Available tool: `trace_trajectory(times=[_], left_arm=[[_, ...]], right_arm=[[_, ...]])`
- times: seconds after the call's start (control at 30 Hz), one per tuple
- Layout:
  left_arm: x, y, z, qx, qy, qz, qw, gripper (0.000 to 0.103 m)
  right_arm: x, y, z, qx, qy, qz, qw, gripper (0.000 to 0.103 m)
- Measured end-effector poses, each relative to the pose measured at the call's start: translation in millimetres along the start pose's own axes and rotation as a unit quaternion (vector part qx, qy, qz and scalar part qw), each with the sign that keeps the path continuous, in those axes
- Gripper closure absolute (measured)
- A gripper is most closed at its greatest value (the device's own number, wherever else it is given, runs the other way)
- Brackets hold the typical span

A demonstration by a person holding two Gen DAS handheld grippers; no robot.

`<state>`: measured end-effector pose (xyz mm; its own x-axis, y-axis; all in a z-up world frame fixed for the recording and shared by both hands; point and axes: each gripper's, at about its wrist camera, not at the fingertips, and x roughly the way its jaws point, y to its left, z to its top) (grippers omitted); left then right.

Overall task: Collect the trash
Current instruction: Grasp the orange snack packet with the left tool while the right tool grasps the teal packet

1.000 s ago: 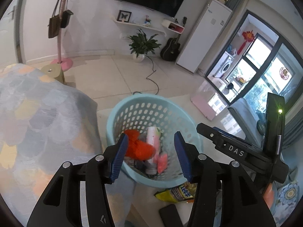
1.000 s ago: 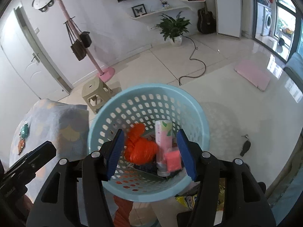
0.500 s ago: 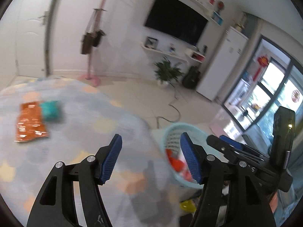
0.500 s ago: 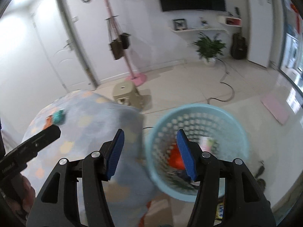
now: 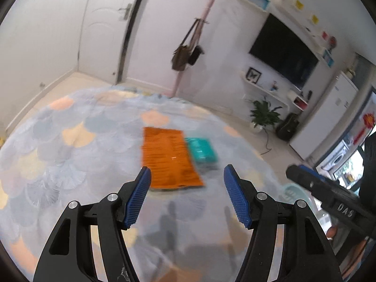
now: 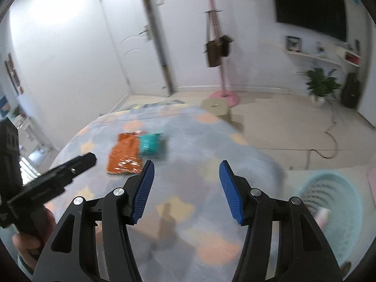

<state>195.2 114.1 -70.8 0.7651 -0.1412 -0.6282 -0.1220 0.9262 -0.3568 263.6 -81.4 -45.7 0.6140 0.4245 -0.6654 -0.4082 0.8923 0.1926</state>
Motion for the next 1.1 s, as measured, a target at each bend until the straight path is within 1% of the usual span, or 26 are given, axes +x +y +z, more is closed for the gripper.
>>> trace_trajectory(times=[0.03,0.07,0.13,0.2,0.3,0.37,0.43,0.5,0.57,0.63,0.67,0.7,0.77,0.83,0.87,0.93,0.97,1.0,1.07,1.1], left_arm=[[6.3,5.5,0.9,-0.002,0.007,0.0,1.0,0.04],[13.2,9.0,0.7,-0.001,0.013,0.005,0.9999,0.042],[24.2,12.5,-0.5,0.002,0.022,0.013,0.9997,0.042],[27.9,15.1,-2.9,0.003,0.025,0.014,0.9996,0.042],[33.0,18.4,-11.2,0.014,0.027,0.017,0.9994,0.042],[36.2,19.2,-15.3,0.015,0.04,0.023,0.9988,0.042],[31.1,20.0,-15.7,0.02,0.026,0.021,0.9993,0.042],[32.8,19.7,-15.6,0.025,0.028,0.024,0.999,0.041],[34.4,21.1,-15.4,0.019,0.033,0.02,0.9991,0.041],[34.2,24.2,-14.5,0.01,0.037,0.016,0.9991,0.04],[35.6,24.9,-13.2,0.007,0.037,0.016,0.9992,0.04],[35.9,25.4,-12.2,0.003,0.038,0.016,0.9992,0.038],[35.8,26.2,-8.2,-0.014,0.038,0.016,0.9991,0.035],[39.8,21.8,-2.6,-0.014,0.045,0.02,0.9987,0.034],[43.3,16.5,1.1,-0.007,0.05,0.027,0.9984,0.033],[50.0,6.1,6.4,0.012,0.051,0.039,0.9979,0.027],[55.2,0.9,8.8,0.023,0.05,0.056,0.9969,0.024],[60.8,-2.7,10.1,0.029,0.053,0.069,0.9958,0.023],[72.8,-9.5,11.3,0.038,0.067,0.074,0.9943,0.023],[78.4,-12.1,10.3,0.047,0.071,0.084,0.9928,0.022]], right_arm=[[10.1,6.9,5.4,-0.007,0.002,0.006,1.0,0.049],[18.4,13.5,8.9,-0.012,0.003,0.005,1.0,0.049],[41.1,24.7,16.7,-0.026,0.014,-0.002,1.0,0.049],[56.7,29.8,20.8,-0.032,0.022,0.008,0.999,0.049],[84.4,35.0,24.6,-0.038,0.043,0.003,0.998,0.049],[100.1,37.9,23.4,-0.043,0.056,0.006,0.997,0.049],[113.8,40.3,22.5,-0.043,0.066,0.006,0.997,0.049],[123.9,41.3,21.7,-0.04,0.075,0.009,0.996,0.049],[129.8,41.8,21.4,-0.037,0.079,0.016,0.996,0.049],[134.2,43.2,20.3,-0.035,0.082,0.018,0.996,0.05],[137.0,42.9,19.5,-0.037,0.086,0.019,0.995,0.061],[137.9,42.5,18.9,-0.036,0.089,0.023,0.995,0.067],[133.2,36.4,18.1,-0.026,0.082,0.025,0.996,0.068],[128.6,25.8,17.7,-0.009,0.079,0.019,0.997,0.069],[123.9,17.5,17.1,0.003,0.076,0.019,0.997,0.069],[116.1,5.0,15.8,0.019,0.07,0.022,0.997,0.069],[108.5,-4.1,13.2,0.027,0.066,0.021,0.997,0.069],[105.9,-8.2,11.9,0.029,0.064,0.02,0.997,0.069],[95.8,-19.6,5.9,0.034,0.059,0.014,0.998,0.069],[93.0,-22.9,3.7,0.035,0.059,0.012,0.998,0.069]])
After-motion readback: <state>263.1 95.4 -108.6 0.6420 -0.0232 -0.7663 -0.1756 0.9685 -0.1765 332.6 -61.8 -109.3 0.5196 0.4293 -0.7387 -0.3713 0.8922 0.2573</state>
